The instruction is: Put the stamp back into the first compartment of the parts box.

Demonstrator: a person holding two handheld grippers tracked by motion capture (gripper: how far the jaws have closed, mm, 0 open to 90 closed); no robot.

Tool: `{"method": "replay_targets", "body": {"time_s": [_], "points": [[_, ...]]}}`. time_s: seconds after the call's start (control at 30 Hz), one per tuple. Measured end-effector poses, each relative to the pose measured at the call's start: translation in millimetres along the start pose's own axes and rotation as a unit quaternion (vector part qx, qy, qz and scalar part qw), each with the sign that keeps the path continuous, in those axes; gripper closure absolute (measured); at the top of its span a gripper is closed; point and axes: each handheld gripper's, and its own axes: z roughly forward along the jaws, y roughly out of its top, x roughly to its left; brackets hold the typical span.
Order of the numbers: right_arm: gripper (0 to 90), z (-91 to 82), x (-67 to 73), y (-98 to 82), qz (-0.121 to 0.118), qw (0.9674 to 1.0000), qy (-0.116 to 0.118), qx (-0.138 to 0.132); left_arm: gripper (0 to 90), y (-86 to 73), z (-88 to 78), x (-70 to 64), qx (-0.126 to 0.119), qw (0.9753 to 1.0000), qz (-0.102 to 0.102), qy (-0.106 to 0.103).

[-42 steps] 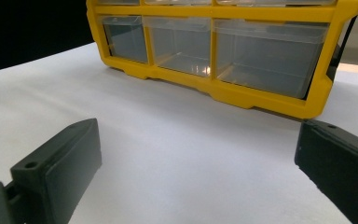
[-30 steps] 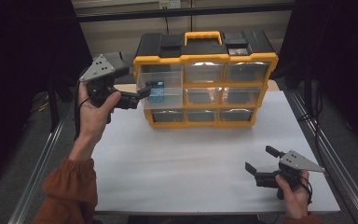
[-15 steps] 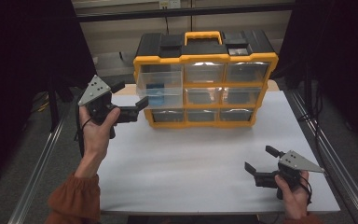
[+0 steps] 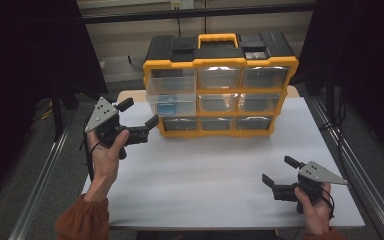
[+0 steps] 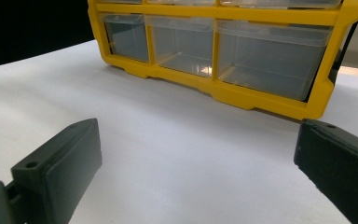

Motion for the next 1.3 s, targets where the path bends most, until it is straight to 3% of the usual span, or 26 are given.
{"method": "replay_targets", "body": {"time_s": [0.1, 0.27, 0.37, 0.53, 0.73, 0.8, 0.83, 0.9, 0.97, 1.1, 1.17, 1.27, 1.3], "points": [[0.6, 0.0, 0.4, 0.2, 0.000, 1.0000, 0.002, 0.001, 2.5, -6.9, -3.4, -1.1, 0.002, 1.0000, -0.004, 0.002], [0.6, 0.3, 0.1, 0.2, 0.000, 1.0000, -0.001, -0.002, 2.5, -29.4, -5.6, -2.3, 0.005, 0.9998, -0.005, 0.021], [0.6, 0.5, 0.1, 0.1, 0.002, 1.0000, -0.002, -0.006, 2.2, -44.5, -5.6, -0.5, 0.011, 0.9997, -0.011, 0.020], [0.6, 1.4, 0.3, -0.4, 0.004, 0.9999, -0.003, -0.013, 2.2, -67.4, -9.5, 1.6, 0.009, 0.9988, -0.026, 0.042], [0.6, 1.8, 0.9, -0.2, 0.005, 0.9999, -0.006, -0.012, 2.2, -85.2, -13.7, -3.5, 0.019, 0.9991, -0.016, 0.034], [0.6, 1.3, 0.6, -0.3, 0.004, 0.9999, -0.004, -0.012, 2.2, -92.7, -18.8, -3.1, 0.021, 0.9986, -0.021, 0.044], [0.6, 1.0, 0.6, -0.3, 0.005, 0.9999, -0.005, -0.012, 2.4, -95.3, -19.7, -2.0, 0.022, 0.9984, -0.027, 0.045], [0.7, 0.9, 0.8, -0.2, 0.004, 0.9999, -0.003, -0.013, 2.5, -101.3, -22.4, 1.1, 0.018, 0.9964, -0.064, 0.053], [0.7, 1.1, 1.1, -0.1, 0.001, 0.9999, -0.004, -0.014, 2.5, -108.1, -27.4, 2.8, 0.025, 0.9971, -0.044, 0.057], [0.6, 1.1, 1.0, -0.2, 0.004, 0.9998, -0.008, -0.017, 2.4, -118.6, -36.1, 1.3, 0.026, 0.9966, -0.056, 0.054], [0.6, 1.3, 0.8, -0.3, 0.005, 0.9998, -0.008, -0.017, 2.4, -120.1, -39.7, -2.2, 0.028, 0.9969, -0.055, 0.048], [0.6, 0.8, 1.3, -0.1, 0.005, 0.9998, -0.006, -0.017, 2.5, -122.9, -47.3, -7.8, 0.033, 0.9977, -0.037, 0.047], [0.5, 0.8, 1.3, -0.1, 0.004, 0.9998, -0.006, -0.020, 2.5, -124.2, -49.7, -9.3, 0.031, 0.9979, -0.042, 0.038]]}}
